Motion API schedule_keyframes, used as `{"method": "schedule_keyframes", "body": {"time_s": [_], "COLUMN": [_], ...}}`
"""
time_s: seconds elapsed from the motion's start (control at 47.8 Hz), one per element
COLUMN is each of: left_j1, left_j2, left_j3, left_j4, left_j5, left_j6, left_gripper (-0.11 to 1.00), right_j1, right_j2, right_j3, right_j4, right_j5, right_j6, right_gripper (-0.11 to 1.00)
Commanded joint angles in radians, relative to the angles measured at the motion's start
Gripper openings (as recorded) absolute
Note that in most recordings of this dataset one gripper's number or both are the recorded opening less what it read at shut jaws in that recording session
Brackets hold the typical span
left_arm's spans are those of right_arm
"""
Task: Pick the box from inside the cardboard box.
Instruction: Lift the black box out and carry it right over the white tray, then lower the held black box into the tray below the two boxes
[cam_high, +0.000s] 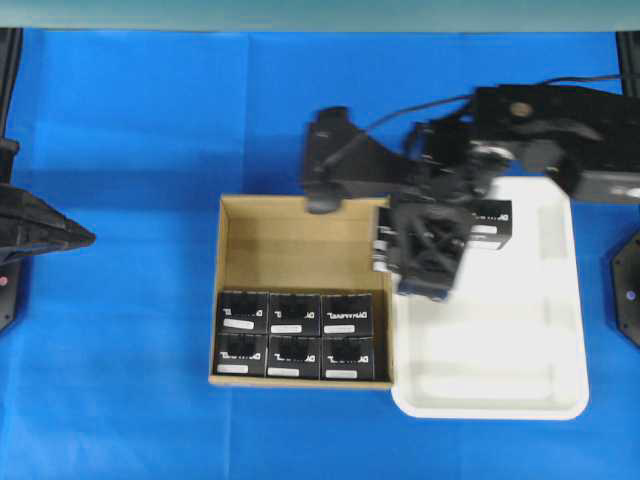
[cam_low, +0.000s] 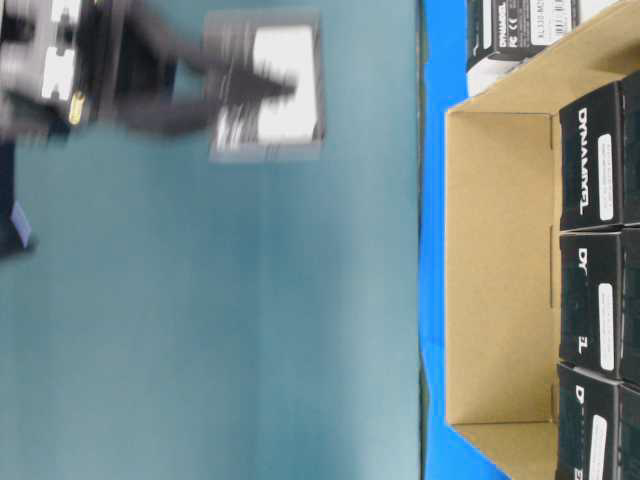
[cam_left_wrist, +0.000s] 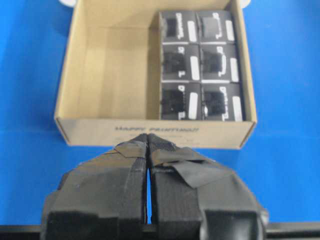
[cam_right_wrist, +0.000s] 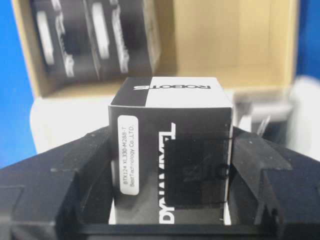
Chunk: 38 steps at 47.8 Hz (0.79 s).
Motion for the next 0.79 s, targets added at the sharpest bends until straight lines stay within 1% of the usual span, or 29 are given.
{"method": "schedule_keyframes", "body": {"time_s": [0.0,0.146,0.293,0.543,0.773], "left_j1": [0.002,0.002,0.002,-0.003,-0.008], "left_j2": [0.005,0.006,0.008,0.009,0.009], "left_j3": [-0.011,-0.011,-0.011,-0.011,-0.012], "left_j4": [0.002,0.002,0.002,0.002,0.002], "left_j5": [-0.005,-0.006,-0.009,-0.015,-0.034], "left_j6": [-0.002,-0.005,-0.011,-0.014,-0.014], "left_gripper": [-0.03,-0.03,-0.03,-0.03,-0.03], "right_j1": [0.017,0.028,0.043,0.051,0.051], "right_j2": [-0.069,-0.121,-0.123,-0.078,-0.025], "right_j3": [0.109,0.235,0.334,0.448,0.497], "right_j4": [0.005,0.005,0.002,-0.012,-0.020], "right_j5": [-0.060,-0.179,-0.264,-0.413,-0.535], "right_j6": [0.011,0.012,0.003,-0.015,-0.023], "right_gripper": [0.63,0.63,0.63,0.63,0.63]}}
